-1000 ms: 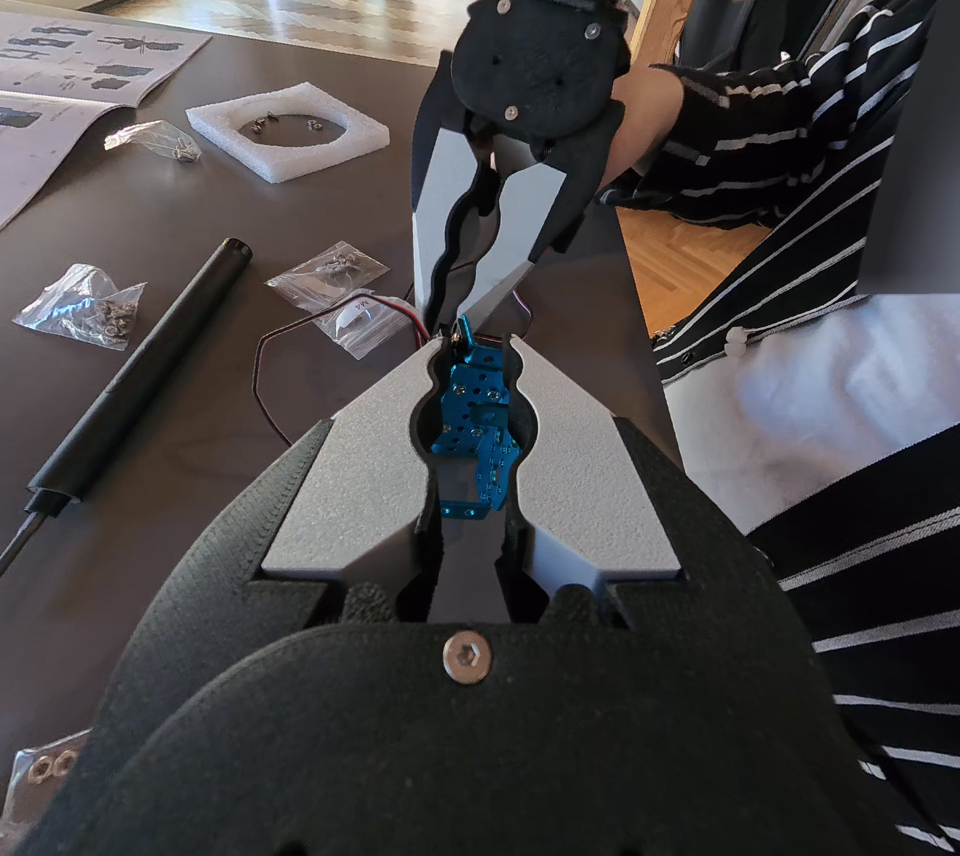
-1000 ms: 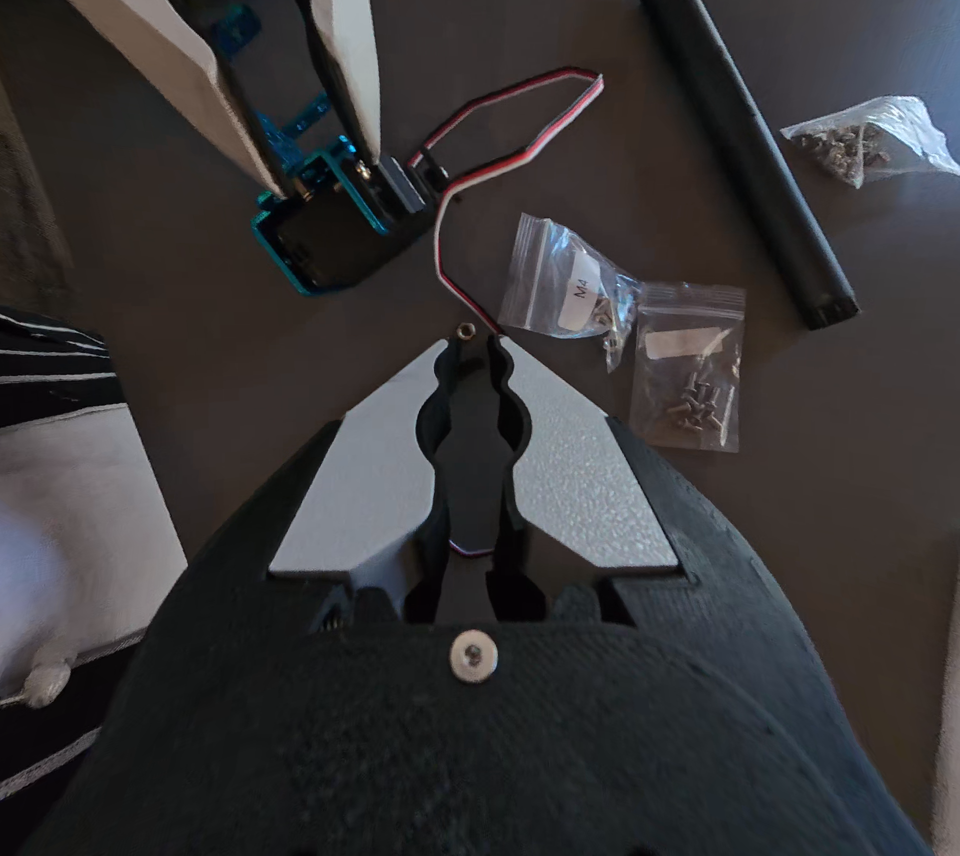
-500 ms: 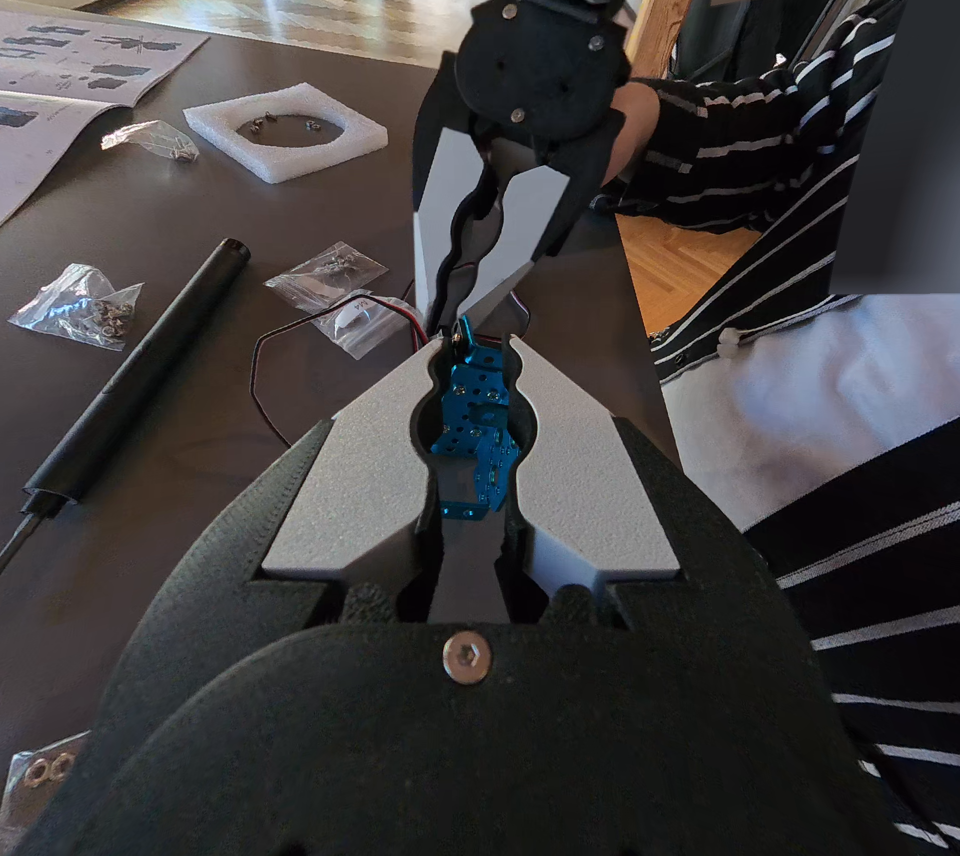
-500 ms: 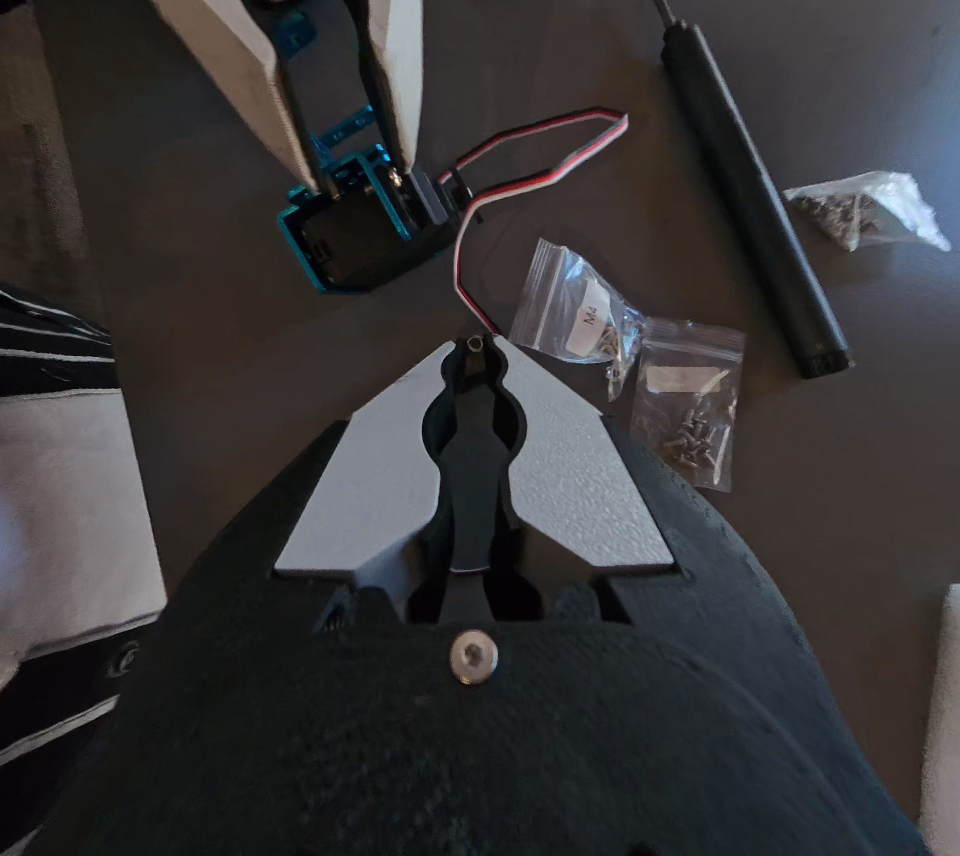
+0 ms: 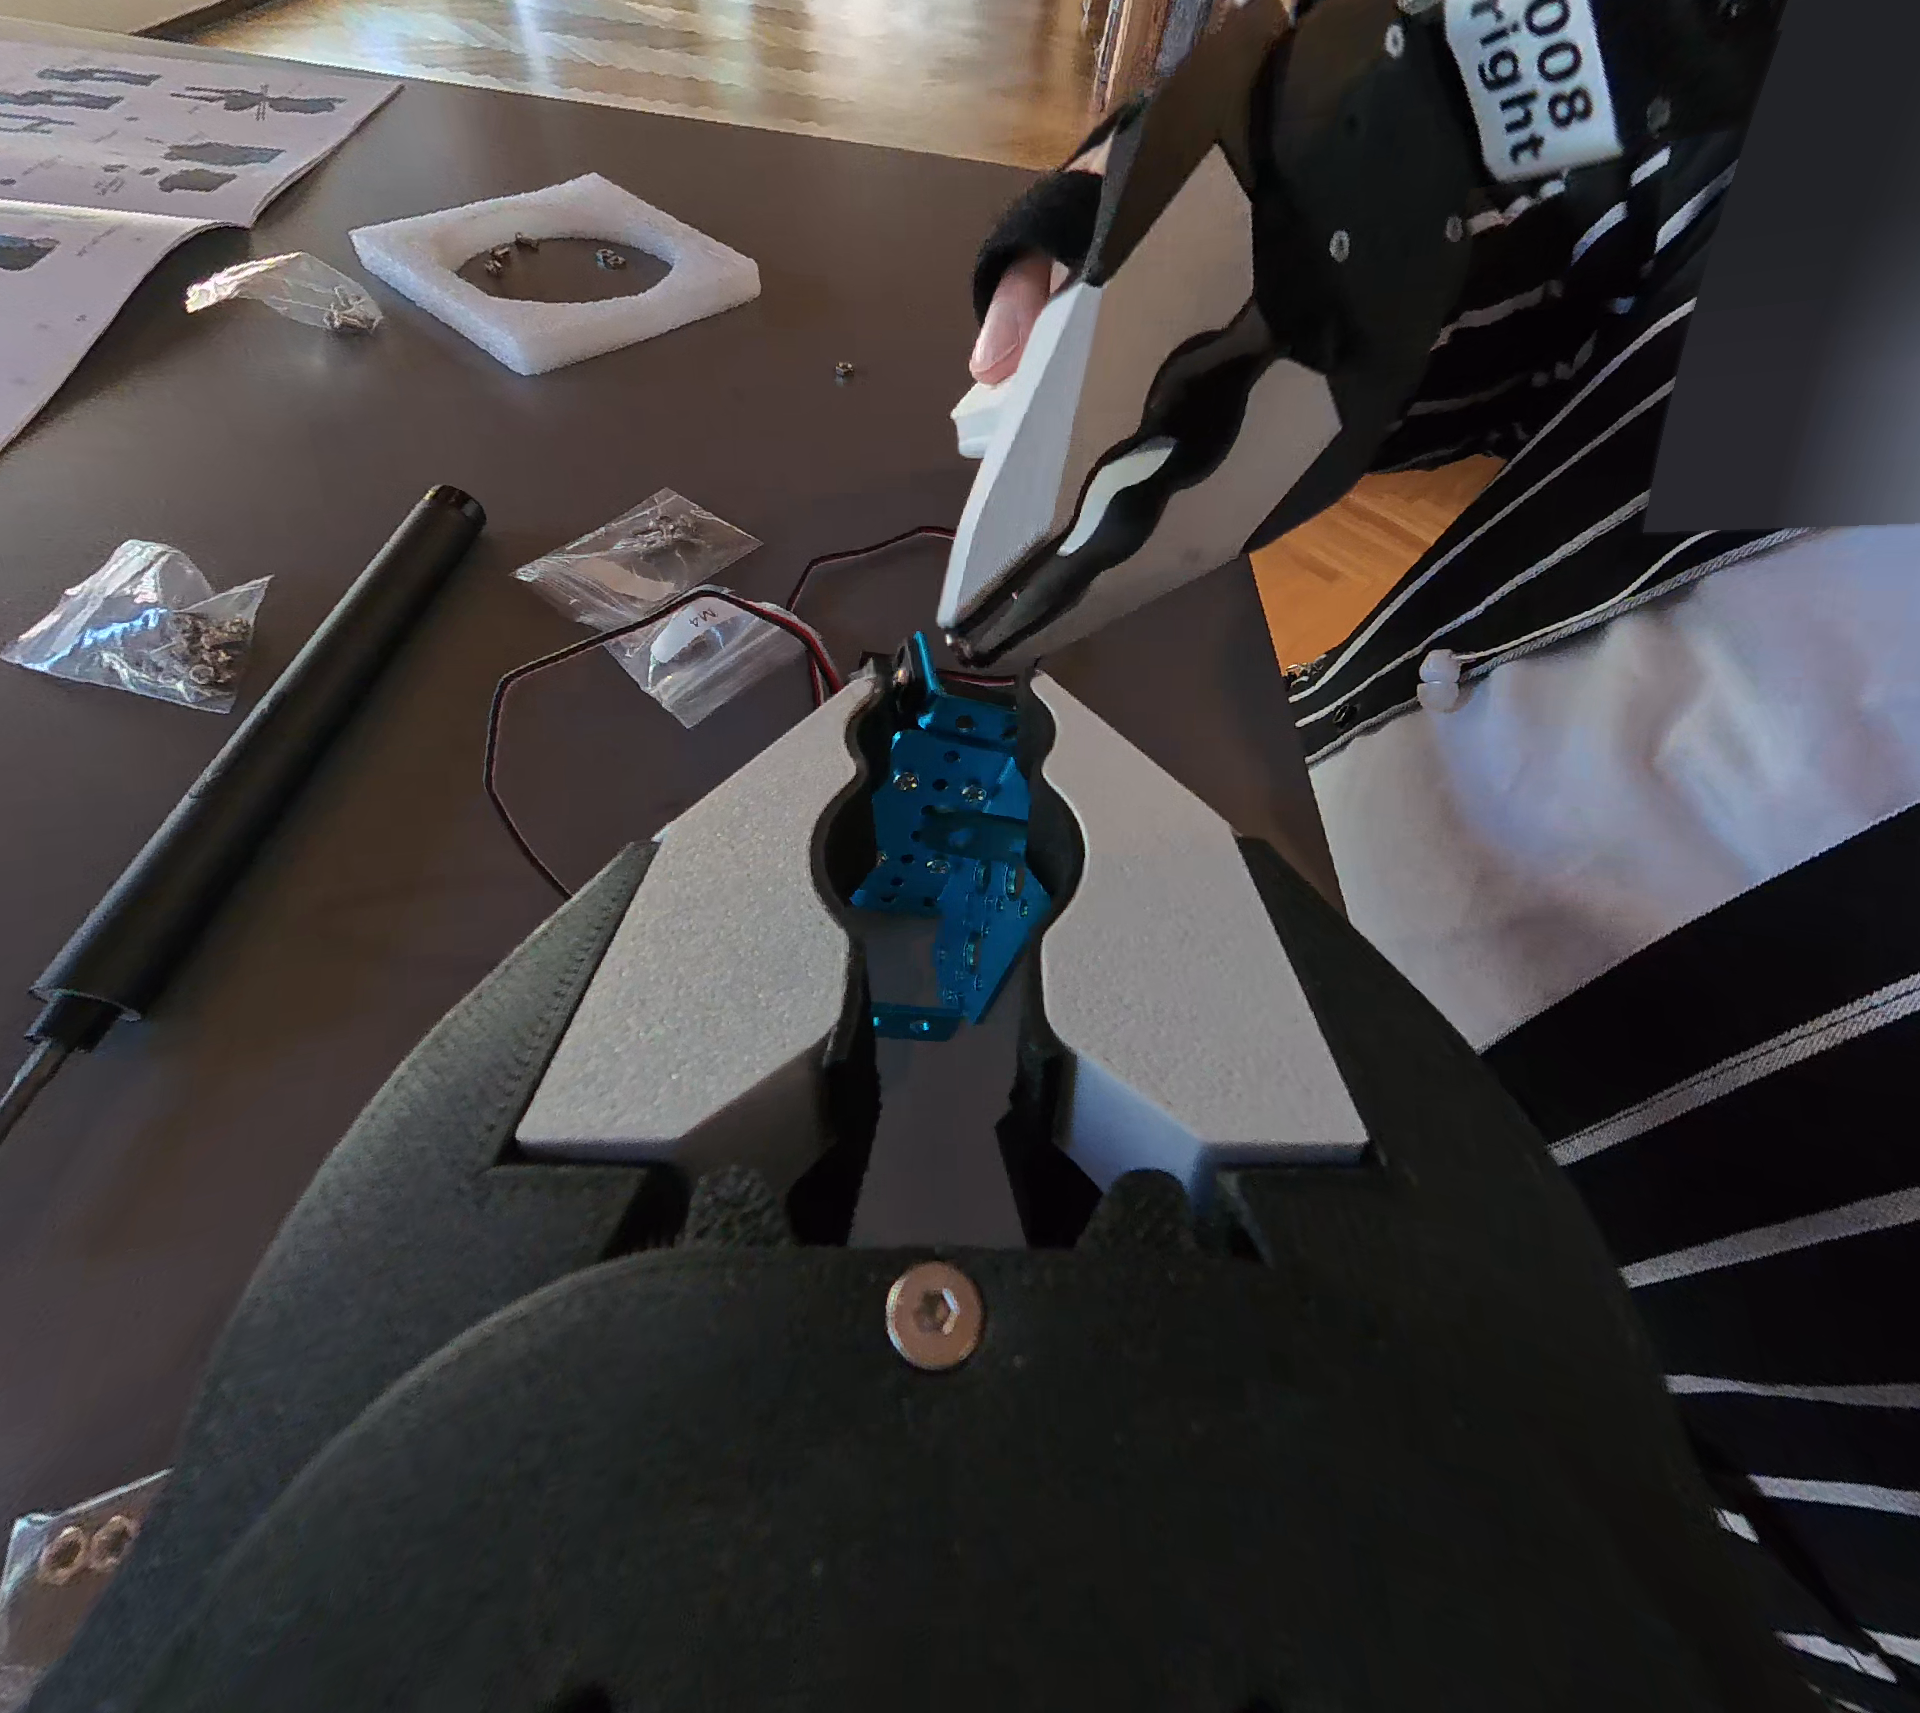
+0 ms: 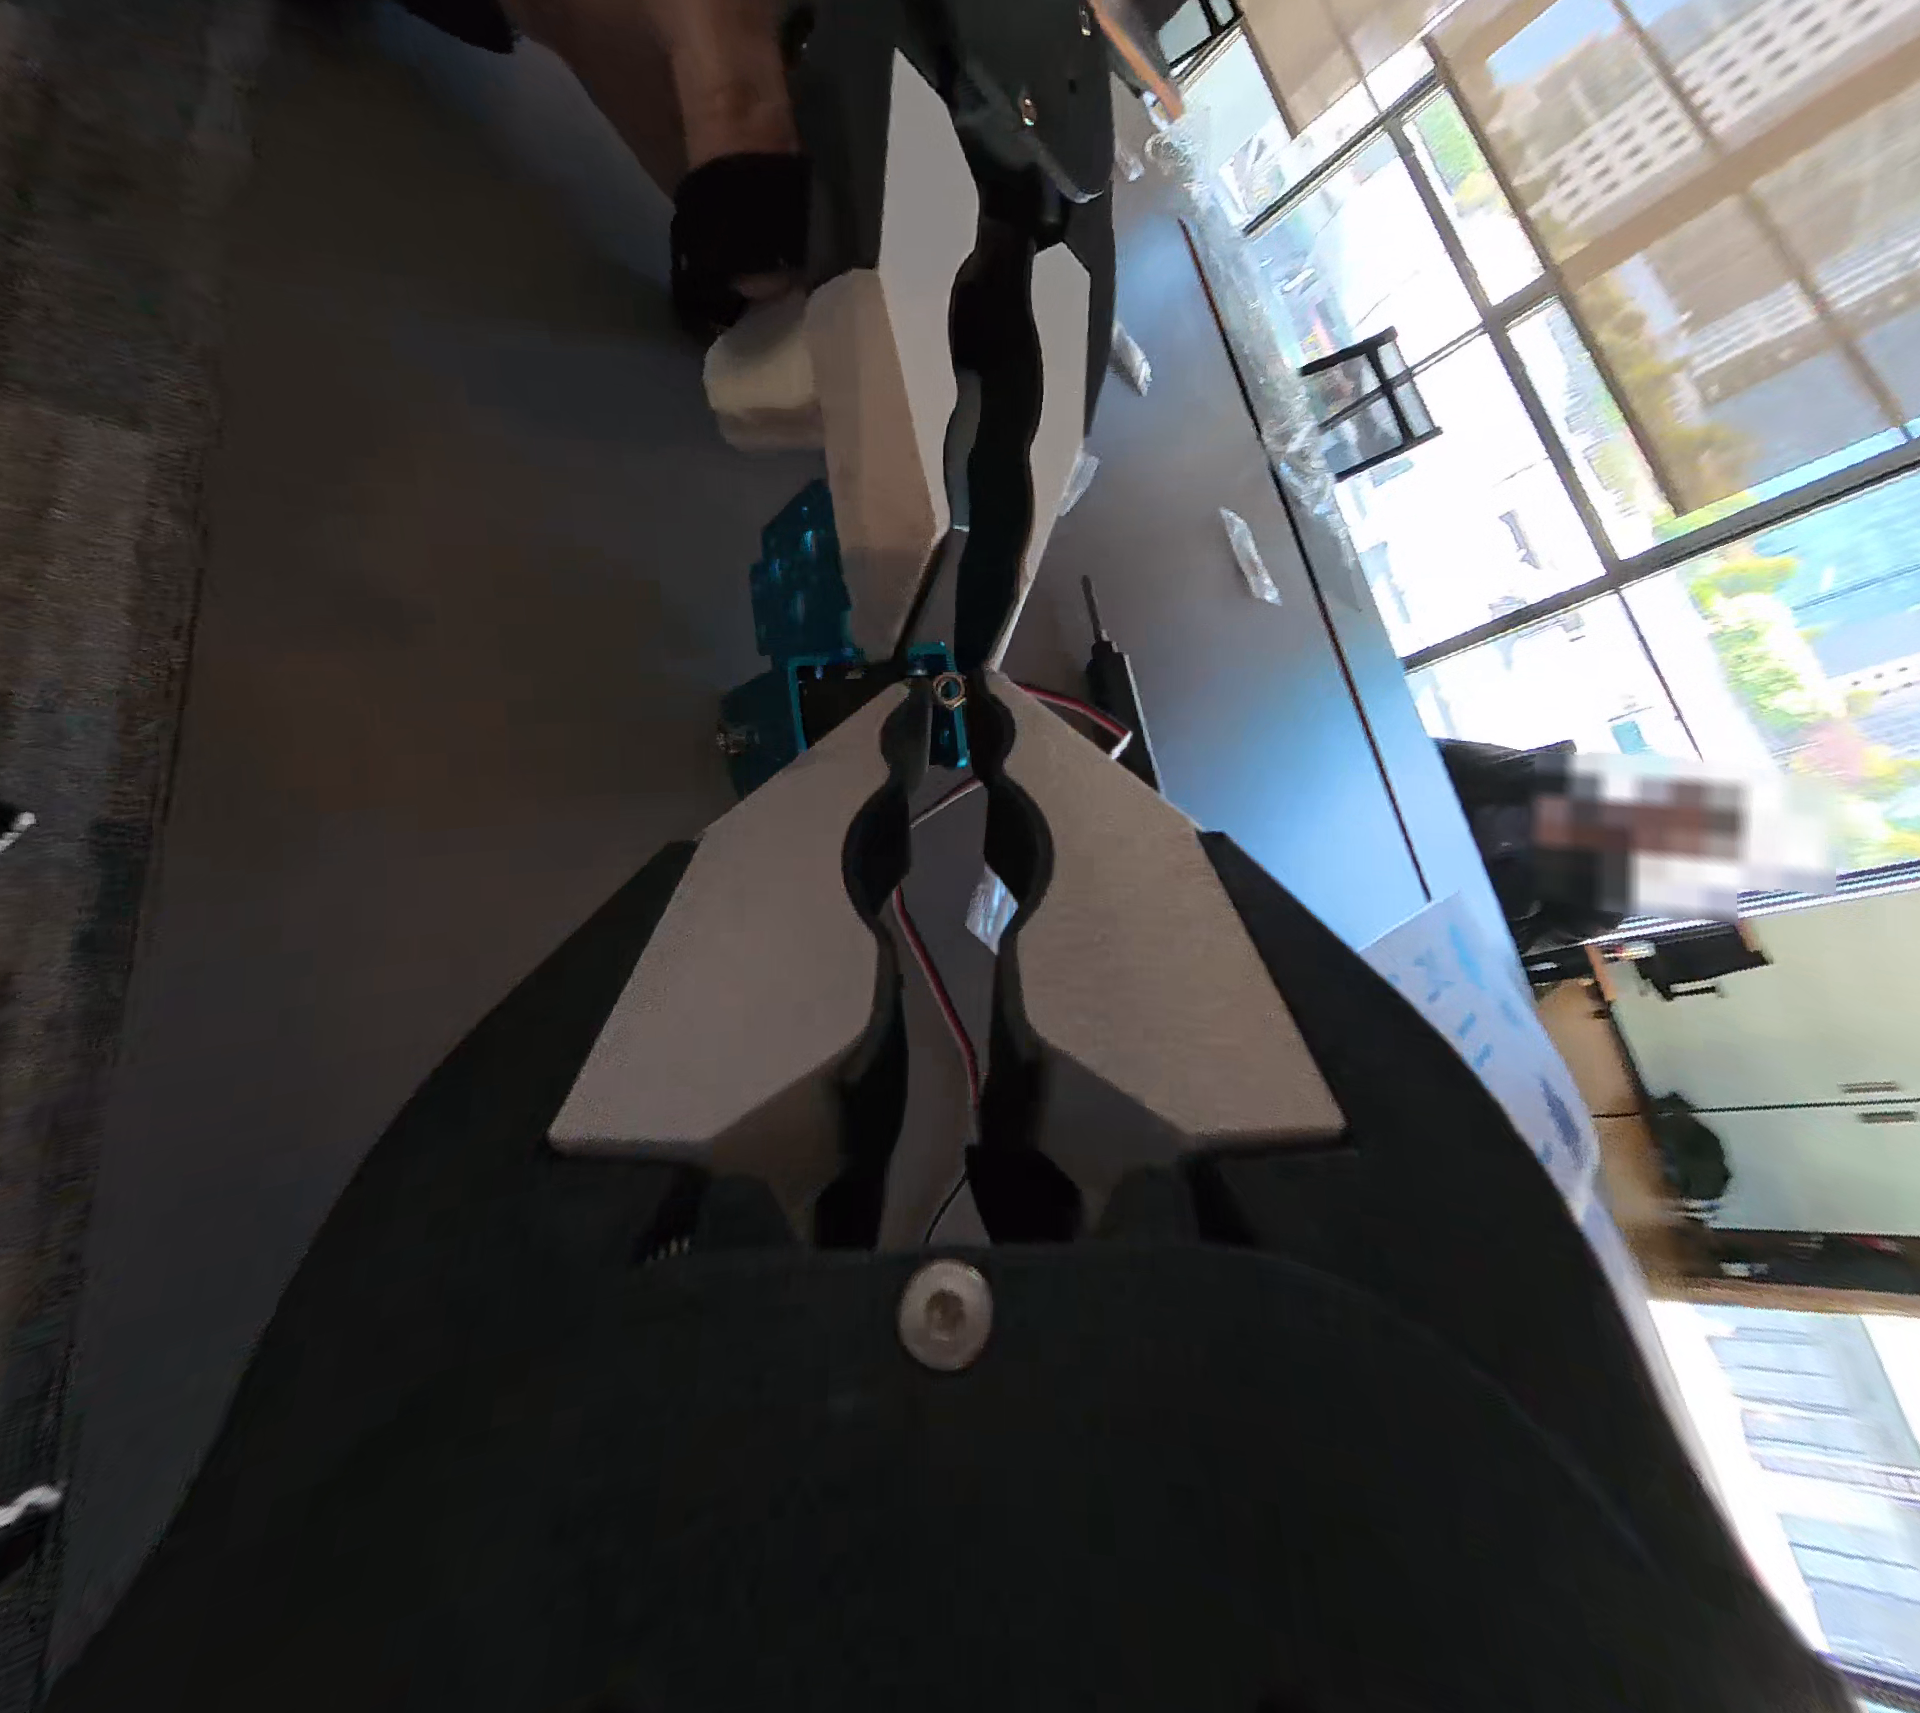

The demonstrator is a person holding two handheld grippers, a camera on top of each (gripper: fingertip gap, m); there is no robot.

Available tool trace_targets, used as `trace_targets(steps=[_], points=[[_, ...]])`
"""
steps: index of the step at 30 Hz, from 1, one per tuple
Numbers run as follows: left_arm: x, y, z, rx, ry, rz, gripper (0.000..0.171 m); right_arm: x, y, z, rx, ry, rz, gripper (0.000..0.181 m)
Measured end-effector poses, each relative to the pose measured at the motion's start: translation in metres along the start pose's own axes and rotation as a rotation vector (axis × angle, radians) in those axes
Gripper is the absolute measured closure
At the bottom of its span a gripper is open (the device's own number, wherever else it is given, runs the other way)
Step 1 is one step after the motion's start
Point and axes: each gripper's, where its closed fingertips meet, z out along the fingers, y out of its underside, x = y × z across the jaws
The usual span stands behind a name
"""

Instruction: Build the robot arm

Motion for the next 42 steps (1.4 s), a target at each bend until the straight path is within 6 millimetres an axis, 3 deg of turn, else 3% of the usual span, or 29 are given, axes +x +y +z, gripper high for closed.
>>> trace_targets(steps=[12,21,27,42], points=[[-0.001,-0.004,-0.003,0.029,0.028,-0.053,0.157,-0.01,0.001,0.003,0.017,0.002,-0.031,0.176],[-0.019,-0.001,-0.009,0.009,-0.019,-0.066,0.154,-0.01,0.006,0.0,0.018,0.004,0.005,0.176],[-0.014,-0.01,-0.008,0.039,0.062,-0.109,0.152,-0.004,0.006,0.001,0.011,0.051,-0.012,0.176],[-0.009,-0.004,-0.001,0.003,0.144,-0.189,0.158,-0.003,0.005,0.008,-0.007,0.1,-0.062,0.176]])
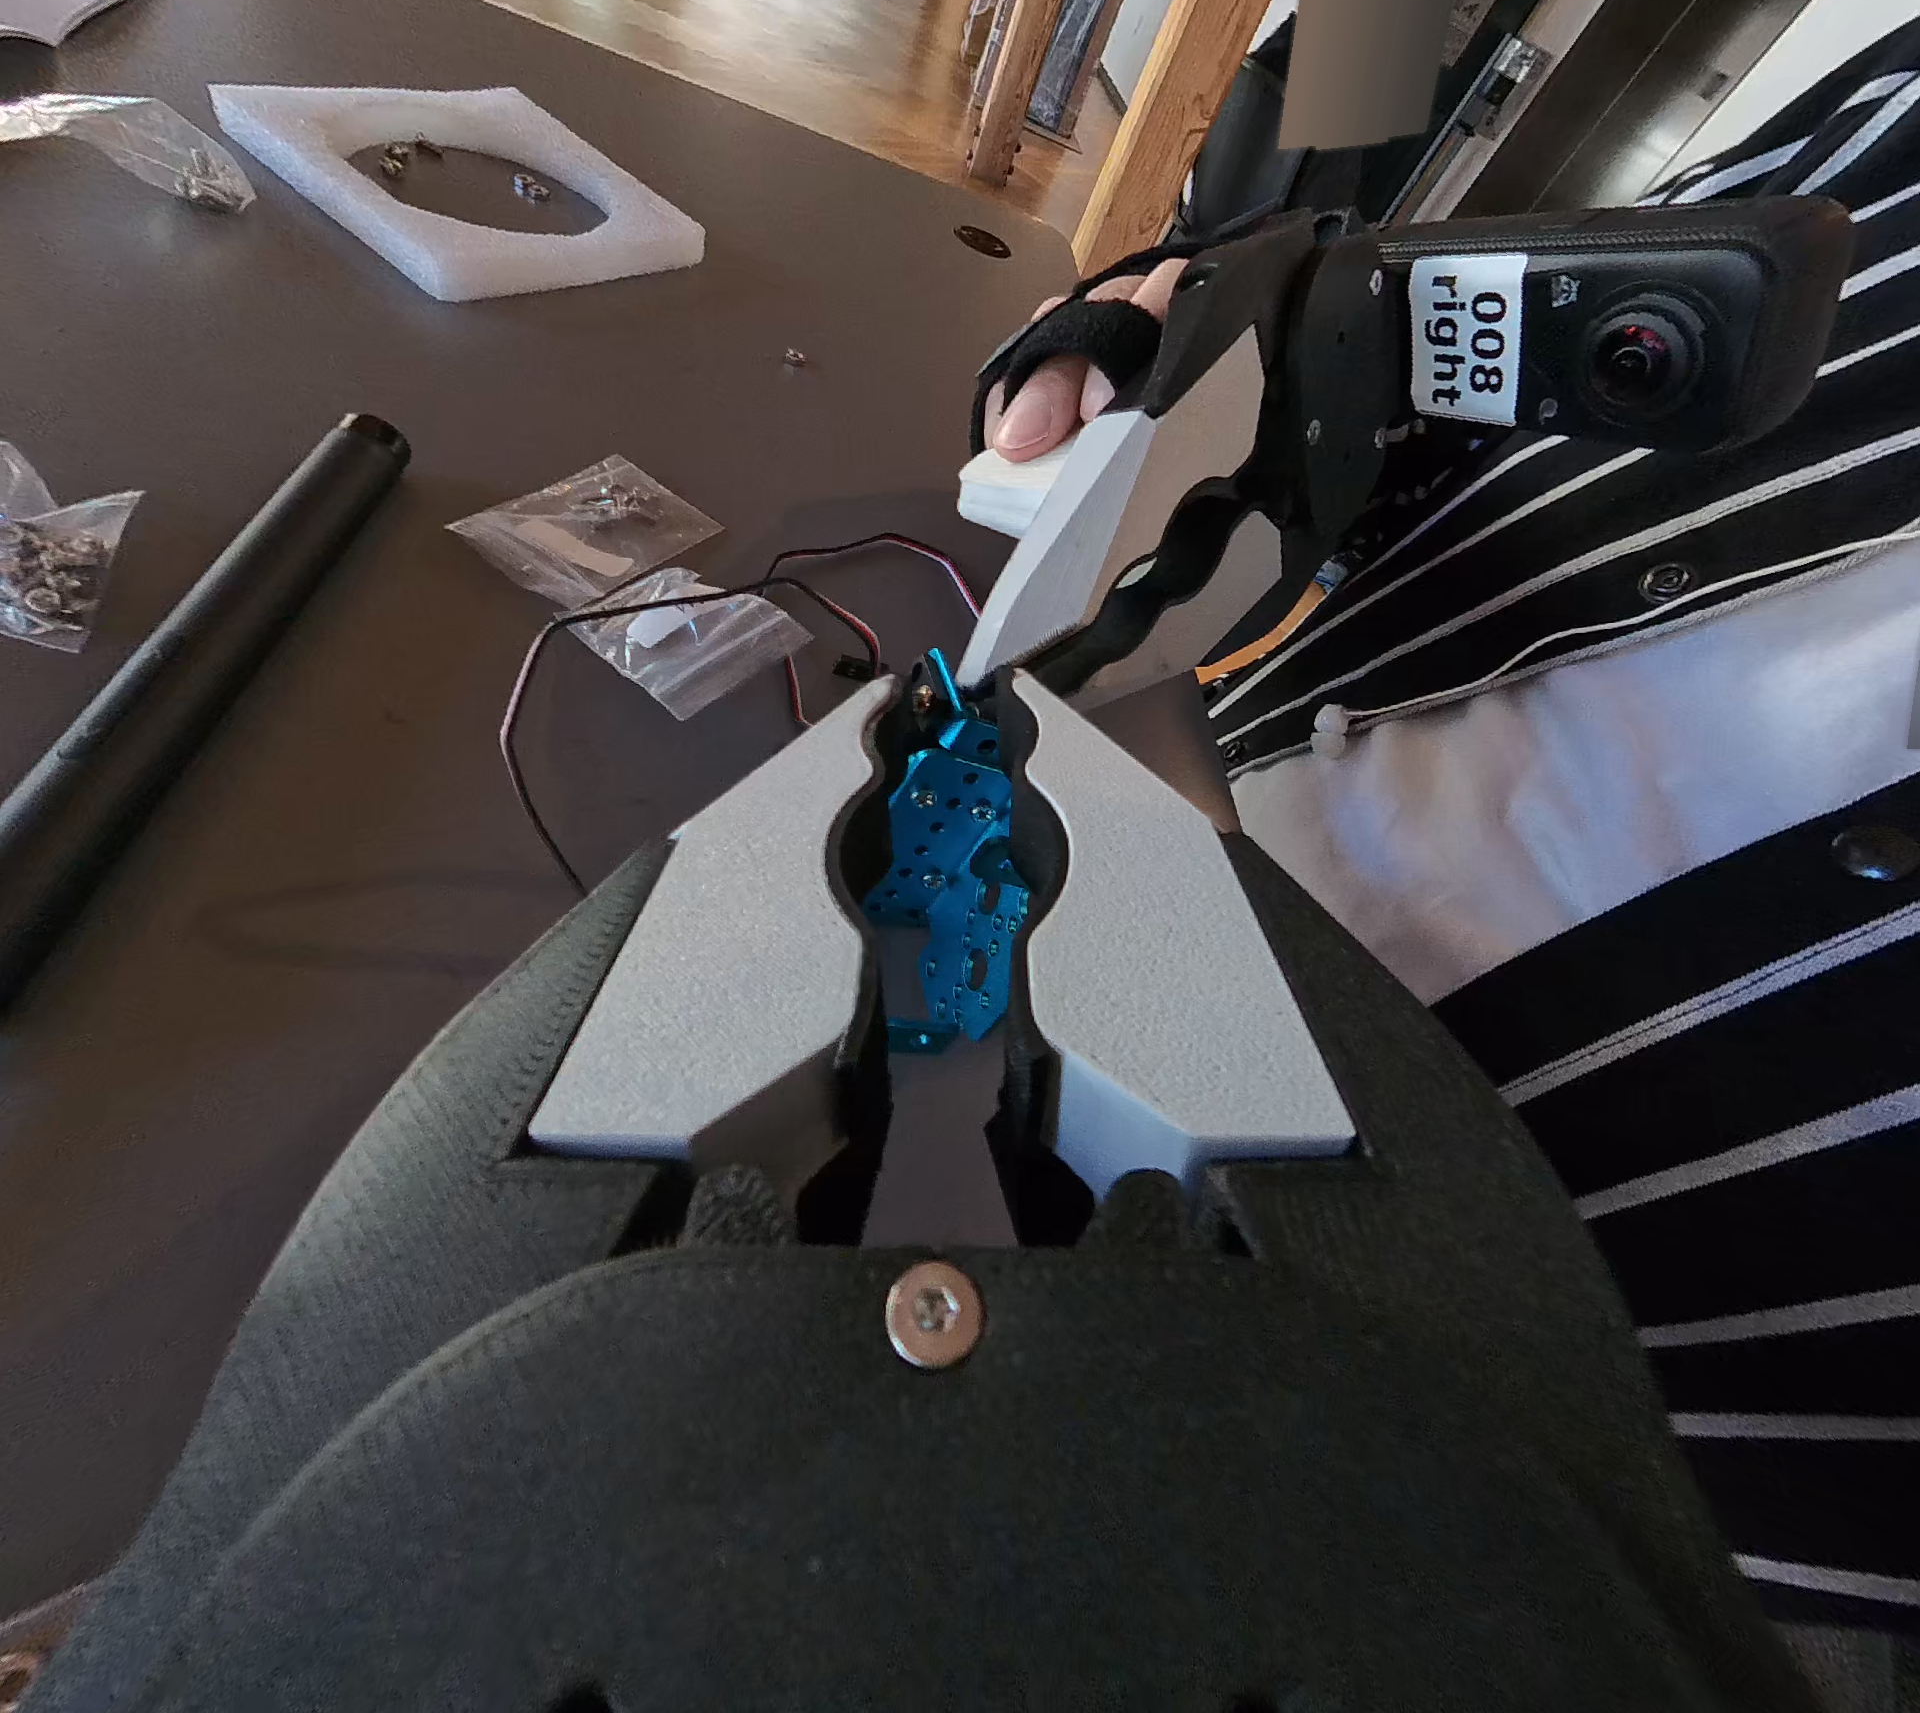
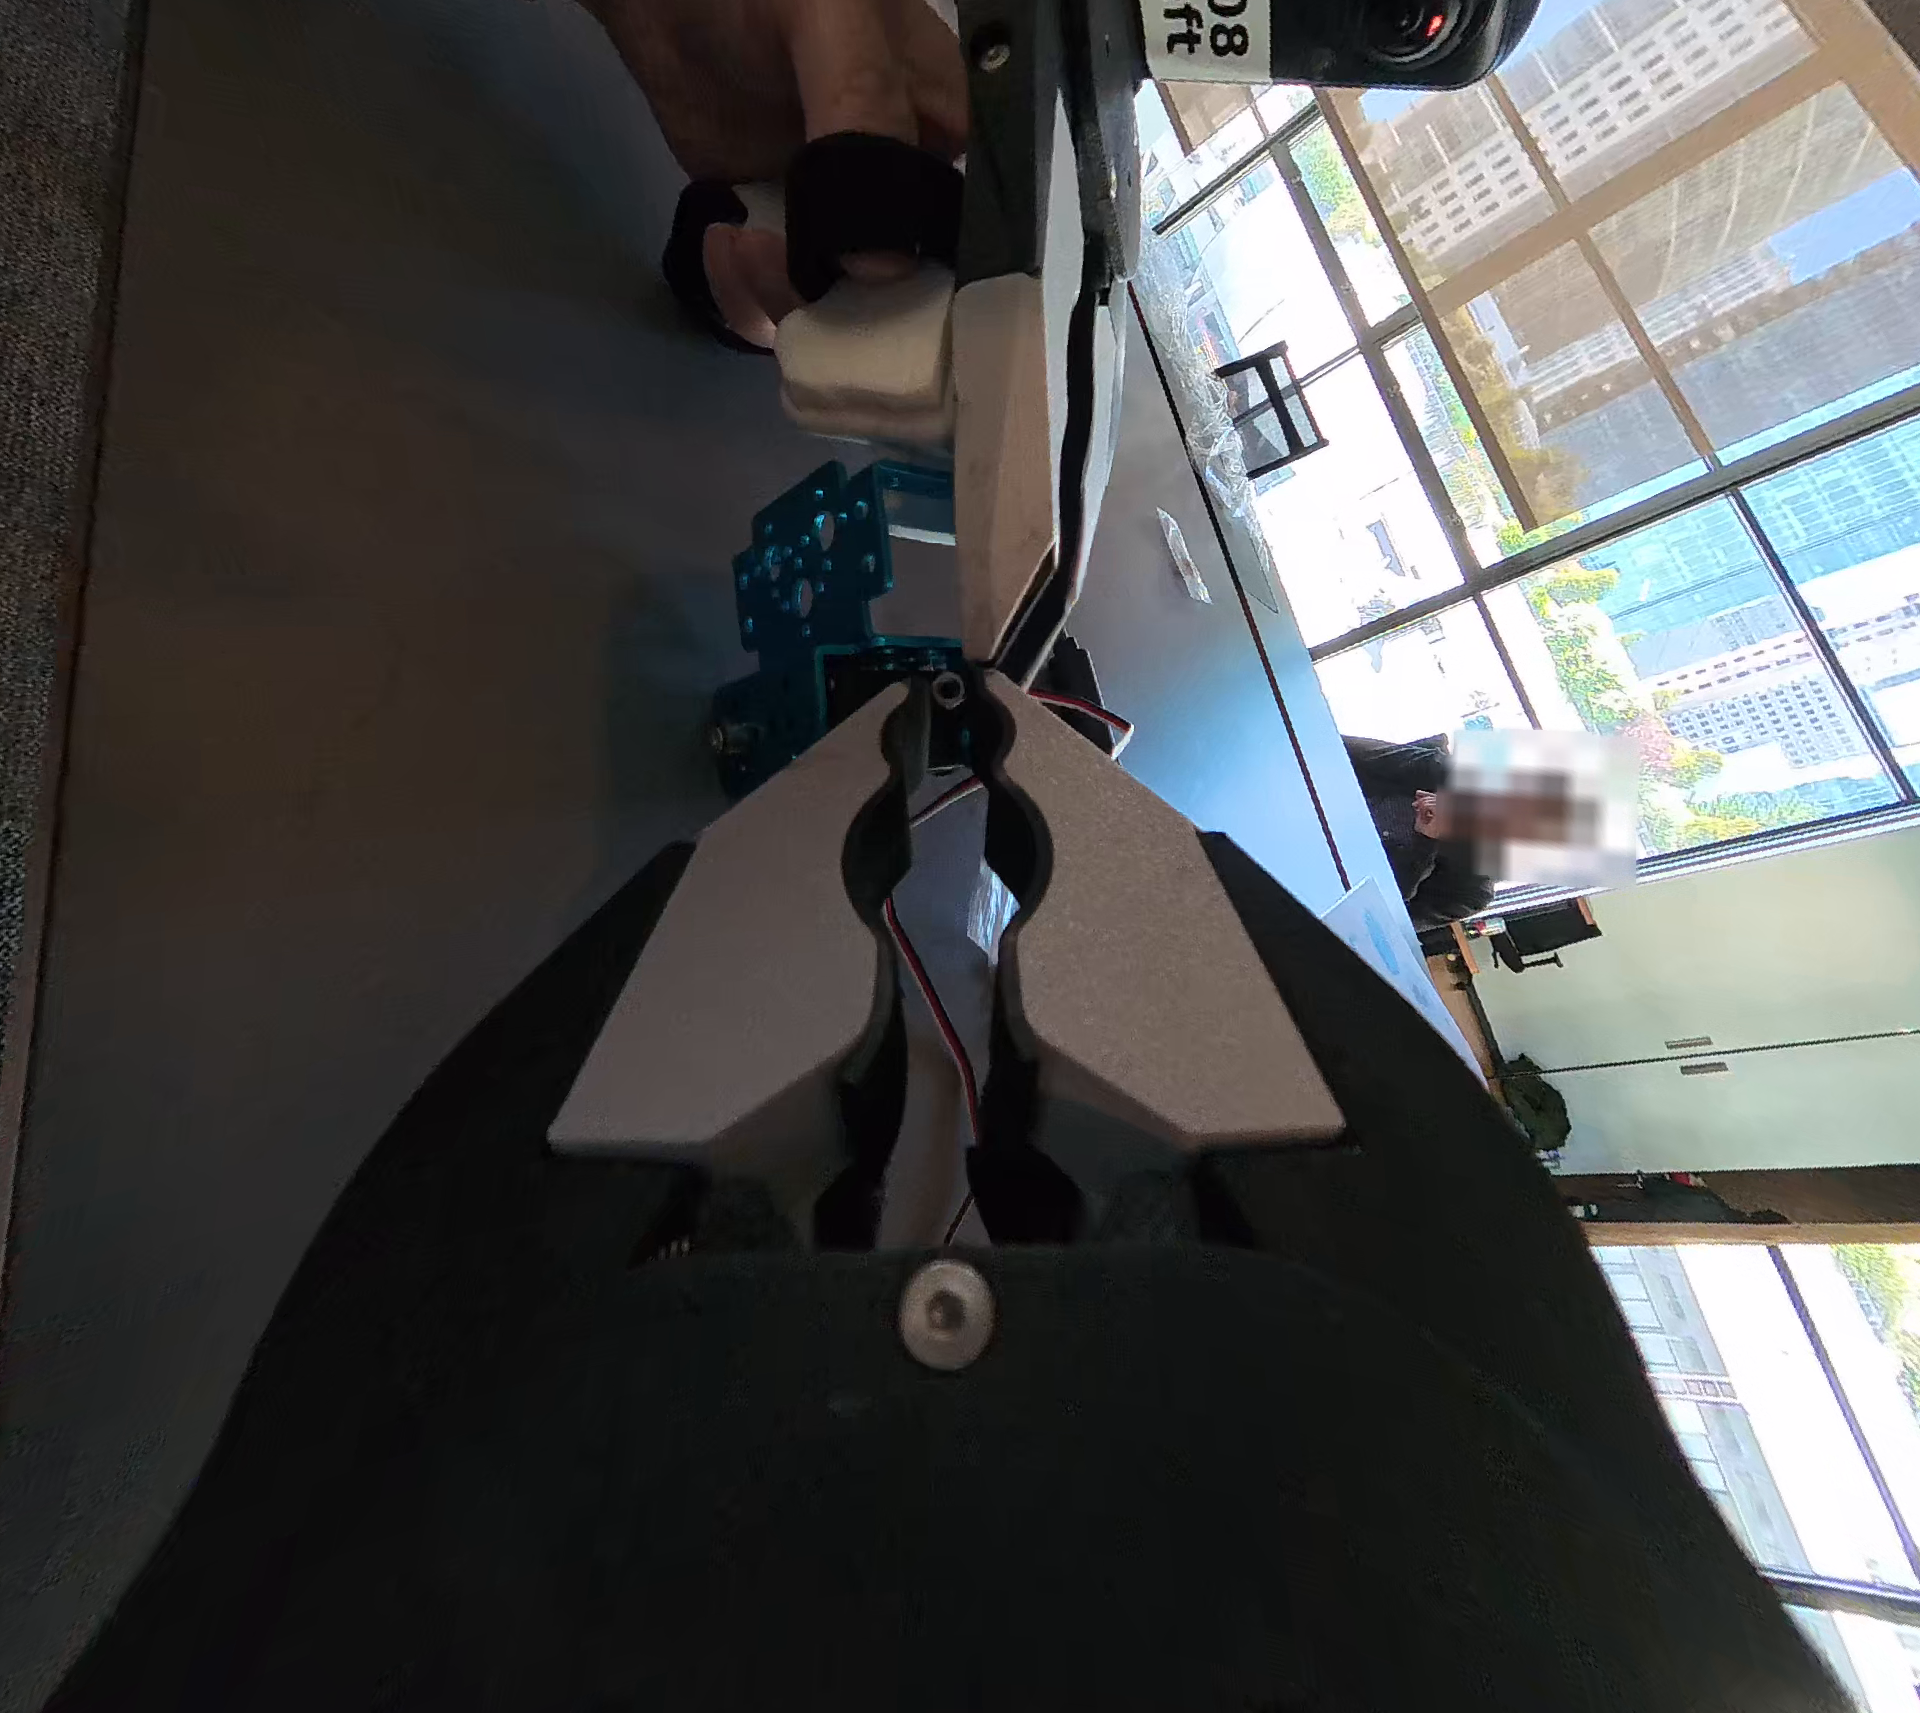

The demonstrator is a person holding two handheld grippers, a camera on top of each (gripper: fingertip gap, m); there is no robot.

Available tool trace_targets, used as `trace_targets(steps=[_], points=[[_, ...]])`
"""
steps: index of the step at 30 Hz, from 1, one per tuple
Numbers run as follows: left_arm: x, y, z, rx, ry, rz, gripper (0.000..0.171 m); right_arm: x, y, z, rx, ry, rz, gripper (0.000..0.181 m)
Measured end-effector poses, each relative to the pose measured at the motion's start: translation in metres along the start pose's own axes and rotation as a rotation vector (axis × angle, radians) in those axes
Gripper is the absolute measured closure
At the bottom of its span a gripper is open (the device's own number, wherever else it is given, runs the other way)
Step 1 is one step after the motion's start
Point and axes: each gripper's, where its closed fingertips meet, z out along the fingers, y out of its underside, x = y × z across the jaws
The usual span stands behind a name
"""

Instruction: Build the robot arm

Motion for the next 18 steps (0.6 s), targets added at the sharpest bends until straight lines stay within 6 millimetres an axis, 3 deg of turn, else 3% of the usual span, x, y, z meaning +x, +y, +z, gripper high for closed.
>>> trace_targets(steps=[18], points=[[0.0047,0.0004,0.0,0.01,0.034,-0.04,0.16,0.004,-0.0024,0.0009,0.018,-0.018,0.093,0.169]])
